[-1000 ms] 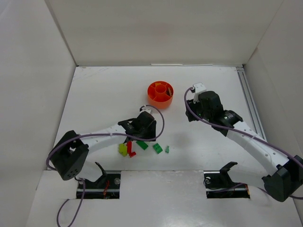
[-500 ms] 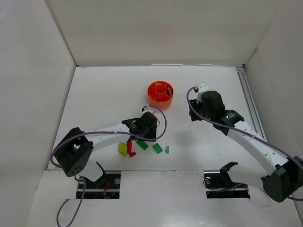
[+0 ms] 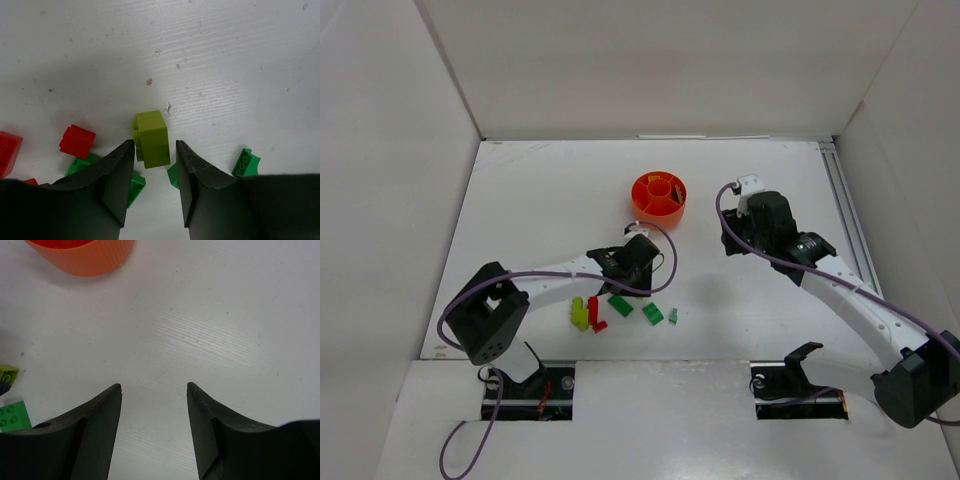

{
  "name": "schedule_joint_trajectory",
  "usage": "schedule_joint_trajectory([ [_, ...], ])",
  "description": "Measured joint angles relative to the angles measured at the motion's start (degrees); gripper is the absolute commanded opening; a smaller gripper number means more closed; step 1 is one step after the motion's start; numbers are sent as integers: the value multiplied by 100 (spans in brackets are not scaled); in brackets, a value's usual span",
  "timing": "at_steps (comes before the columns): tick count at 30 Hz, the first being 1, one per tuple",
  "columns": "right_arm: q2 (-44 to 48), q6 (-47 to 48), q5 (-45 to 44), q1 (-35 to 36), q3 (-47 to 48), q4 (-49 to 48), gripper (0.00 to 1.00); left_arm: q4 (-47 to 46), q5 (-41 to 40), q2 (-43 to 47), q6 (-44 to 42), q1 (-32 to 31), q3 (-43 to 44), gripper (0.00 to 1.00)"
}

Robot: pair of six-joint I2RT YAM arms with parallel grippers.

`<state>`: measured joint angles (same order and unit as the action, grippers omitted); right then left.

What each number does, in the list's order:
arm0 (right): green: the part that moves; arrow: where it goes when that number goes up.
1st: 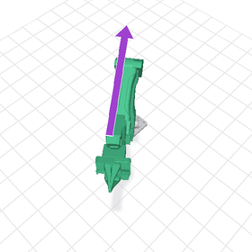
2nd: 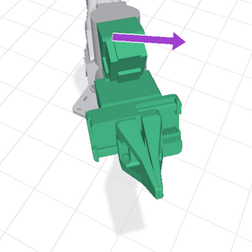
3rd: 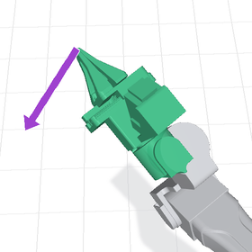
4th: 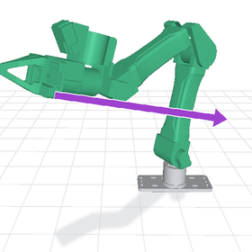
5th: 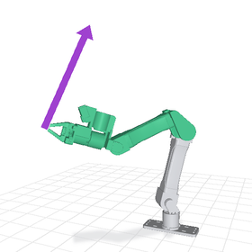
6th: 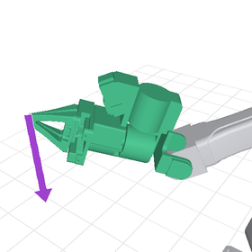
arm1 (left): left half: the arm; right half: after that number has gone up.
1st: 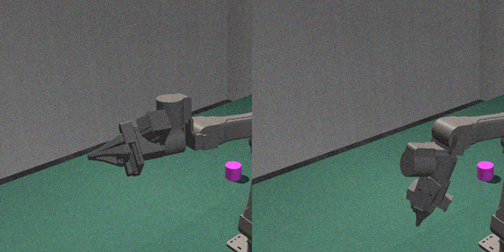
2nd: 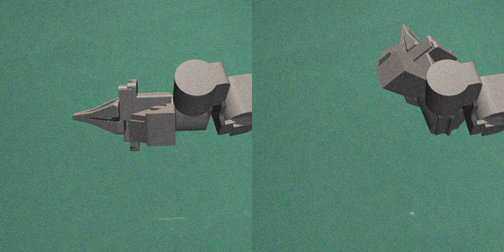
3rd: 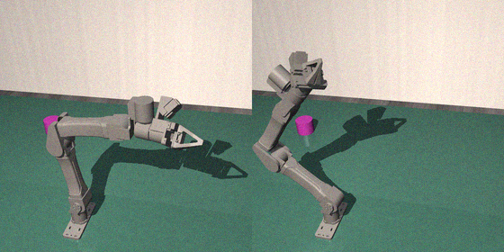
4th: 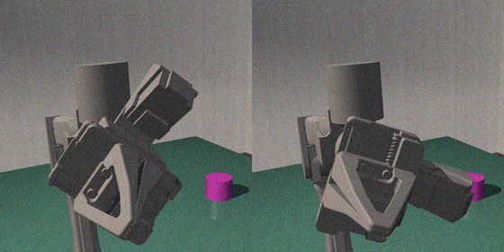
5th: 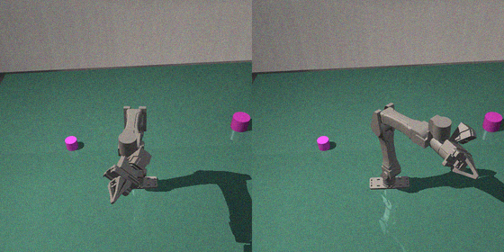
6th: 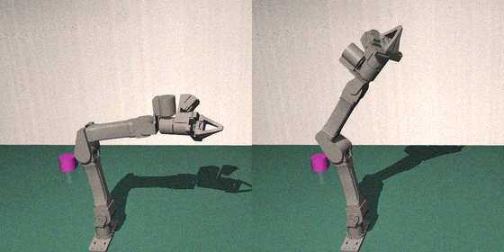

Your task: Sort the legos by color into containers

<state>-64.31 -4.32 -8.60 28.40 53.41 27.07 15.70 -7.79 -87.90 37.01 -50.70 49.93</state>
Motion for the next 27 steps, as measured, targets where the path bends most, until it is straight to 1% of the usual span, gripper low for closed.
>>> schedule_joint_trajectory([
  [2,0,0,0,-22,0,0,60,31,-7,-11,-2,-11,2,33],
  [3,0,0,0,-26,0,0,60,39,-7,-11,0,-11,2,28],
  [6,0,0,0,-57,0,0,60,46,-28,-15,15,-11,7,21],
  [7,0,0,0,-63,0,0,60,61,-35,-15,33,-15,20,17],
  [9,0,4,2,-87,0,0,60,96,-52,-24,42,-22,61,13],
  [14,33,26,0,-138,0,2,60,234,-238,22,57,-22,286,13],
  [18,83,63,0,-186,0,2,60,393,-494,267,48,92,695,13],
  [21,107,107,-4,-280,0,0,60,378,-614,448,-63,505,1084,13],
  [24,107,153,-4,-343,0,2,60,291,-682,479,-286,1132,1602,14],
  [27,107,199,-15,-417,0,-2,60,232,-645,382,-516,1475,1993,16],
])
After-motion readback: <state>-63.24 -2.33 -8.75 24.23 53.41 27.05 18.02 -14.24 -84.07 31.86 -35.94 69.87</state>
